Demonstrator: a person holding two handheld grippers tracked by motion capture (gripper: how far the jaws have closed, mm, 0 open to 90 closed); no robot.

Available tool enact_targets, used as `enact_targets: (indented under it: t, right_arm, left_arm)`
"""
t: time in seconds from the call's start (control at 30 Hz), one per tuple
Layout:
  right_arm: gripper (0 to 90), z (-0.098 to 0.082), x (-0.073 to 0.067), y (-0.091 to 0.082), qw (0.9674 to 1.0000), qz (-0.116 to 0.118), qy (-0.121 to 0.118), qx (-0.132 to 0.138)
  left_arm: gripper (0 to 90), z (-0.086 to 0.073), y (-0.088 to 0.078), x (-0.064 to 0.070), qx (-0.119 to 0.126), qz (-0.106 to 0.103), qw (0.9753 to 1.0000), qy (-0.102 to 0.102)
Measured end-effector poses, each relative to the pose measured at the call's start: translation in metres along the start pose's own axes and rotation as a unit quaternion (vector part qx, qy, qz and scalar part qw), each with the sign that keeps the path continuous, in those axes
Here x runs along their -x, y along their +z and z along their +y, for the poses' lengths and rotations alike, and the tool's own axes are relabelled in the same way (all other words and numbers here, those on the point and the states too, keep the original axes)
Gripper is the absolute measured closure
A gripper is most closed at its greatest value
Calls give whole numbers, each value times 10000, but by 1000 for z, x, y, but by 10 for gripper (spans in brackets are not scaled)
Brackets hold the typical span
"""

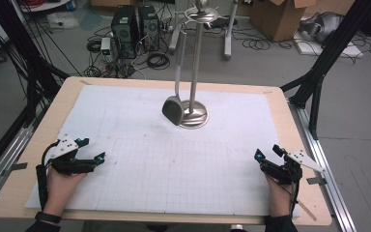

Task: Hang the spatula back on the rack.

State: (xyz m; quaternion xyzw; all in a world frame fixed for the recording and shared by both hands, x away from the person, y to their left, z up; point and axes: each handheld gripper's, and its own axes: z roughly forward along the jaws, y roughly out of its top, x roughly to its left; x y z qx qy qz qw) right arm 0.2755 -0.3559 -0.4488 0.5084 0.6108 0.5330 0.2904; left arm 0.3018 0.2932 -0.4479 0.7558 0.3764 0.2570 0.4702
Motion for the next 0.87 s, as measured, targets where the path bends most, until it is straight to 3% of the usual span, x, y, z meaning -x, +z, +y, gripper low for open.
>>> enact_targets:
  t: [0.27,0.87]
  right_arm:
    - [205,0,0,1,10000,14,-19,3]
    - [205,0,0,1,10000,16,-46,-39]
  left_arm:
    - [168,-1,1,-6,-51,28,9995,-324]
    - [169,-1,1,-5,-71,53,9996,-281]
